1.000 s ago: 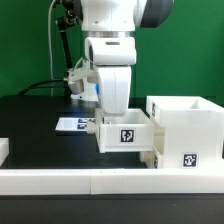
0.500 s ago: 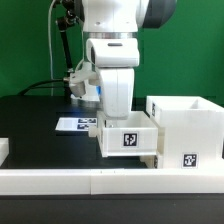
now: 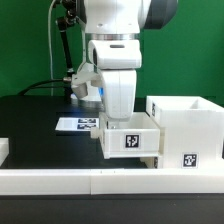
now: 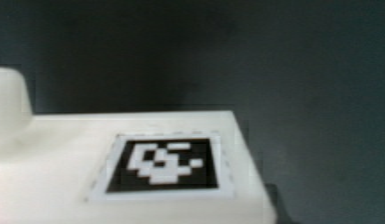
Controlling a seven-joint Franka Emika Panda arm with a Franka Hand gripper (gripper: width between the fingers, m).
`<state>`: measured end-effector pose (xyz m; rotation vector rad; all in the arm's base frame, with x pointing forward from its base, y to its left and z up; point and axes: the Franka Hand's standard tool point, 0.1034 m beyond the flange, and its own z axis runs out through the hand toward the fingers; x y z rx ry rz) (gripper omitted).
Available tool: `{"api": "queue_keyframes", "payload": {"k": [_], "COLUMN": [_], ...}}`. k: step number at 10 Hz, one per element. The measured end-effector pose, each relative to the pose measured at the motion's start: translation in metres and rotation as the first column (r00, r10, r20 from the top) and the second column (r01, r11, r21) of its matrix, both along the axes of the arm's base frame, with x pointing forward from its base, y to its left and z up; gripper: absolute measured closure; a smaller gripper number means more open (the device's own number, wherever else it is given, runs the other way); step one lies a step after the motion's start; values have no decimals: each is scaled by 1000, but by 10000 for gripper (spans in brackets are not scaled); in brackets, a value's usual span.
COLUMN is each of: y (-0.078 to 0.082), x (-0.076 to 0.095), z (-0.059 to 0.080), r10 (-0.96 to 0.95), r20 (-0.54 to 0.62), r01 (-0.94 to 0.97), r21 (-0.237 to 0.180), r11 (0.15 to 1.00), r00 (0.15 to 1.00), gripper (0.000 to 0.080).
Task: Assemble drawer
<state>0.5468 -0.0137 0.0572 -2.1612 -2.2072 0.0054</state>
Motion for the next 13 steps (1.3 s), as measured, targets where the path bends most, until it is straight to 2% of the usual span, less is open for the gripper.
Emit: {"api": "queue_keyframes", "payload": {"k": [8,13], "y": [10,11], "x": [-4,-3], "z": [-1,0], "r10": [13,25], "r20": [0,3], "r01": [-13,-25], "r21": [7,0], "r11": [1000,1000], "r00": [1000,1000], "gripper": [757,757]}}
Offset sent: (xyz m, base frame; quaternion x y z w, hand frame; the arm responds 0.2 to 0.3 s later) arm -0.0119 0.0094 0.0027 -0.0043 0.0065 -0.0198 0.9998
